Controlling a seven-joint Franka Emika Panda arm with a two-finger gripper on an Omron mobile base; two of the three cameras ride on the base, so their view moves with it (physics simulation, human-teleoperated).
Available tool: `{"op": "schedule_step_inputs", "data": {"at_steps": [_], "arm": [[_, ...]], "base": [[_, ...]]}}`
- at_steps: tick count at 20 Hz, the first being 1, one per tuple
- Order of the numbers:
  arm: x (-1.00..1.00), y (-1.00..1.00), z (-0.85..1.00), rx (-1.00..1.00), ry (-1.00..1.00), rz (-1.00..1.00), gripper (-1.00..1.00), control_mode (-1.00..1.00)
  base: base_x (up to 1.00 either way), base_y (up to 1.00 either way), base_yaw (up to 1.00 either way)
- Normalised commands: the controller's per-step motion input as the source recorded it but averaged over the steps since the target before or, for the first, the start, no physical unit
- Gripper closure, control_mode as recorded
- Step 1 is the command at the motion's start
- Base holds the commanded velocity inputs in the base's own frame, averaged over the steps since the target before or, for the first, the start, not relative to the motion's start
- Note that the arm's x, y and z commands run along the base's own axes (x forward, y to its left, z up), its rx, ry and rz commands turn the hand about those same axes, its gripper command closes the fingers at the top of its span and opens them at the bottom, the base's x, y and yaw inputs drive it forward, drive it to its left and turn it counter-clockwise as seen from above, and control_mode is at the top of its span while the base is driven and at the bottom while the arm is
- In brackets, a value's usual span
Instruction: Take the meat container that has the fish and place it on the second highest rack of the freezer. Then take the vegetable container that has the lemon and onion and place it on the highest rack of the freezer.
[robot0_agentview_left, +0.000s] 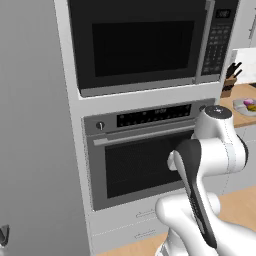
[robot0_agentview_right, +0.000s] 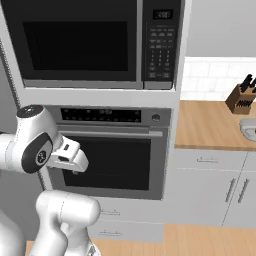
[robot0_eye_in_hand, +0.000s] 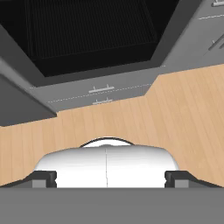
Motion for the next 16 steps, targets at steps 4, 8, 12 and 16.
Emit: {"op": "schedule_step_inputs", "data": {"at_steps": [4,8,12,16], "arm": [[0.0,0.0,0.0,0.0,0.0,0.0,-1.0,1.0],[0.0,0.0,0.0,0.0,0.0,0.0,-1.0,1.0],[0.0,0.0,0.0,0.0,0.0,0.0,-1.0,1.0],[0.0,0.0,0.0,0.0,0.0,0.0,-1.0,1.0]], "base": [[0.11,-1.0,0.1],[0.2,-1.0,0.11],[0.24,-1.0,0.1],[0.44,-1.0,0.09]]}}
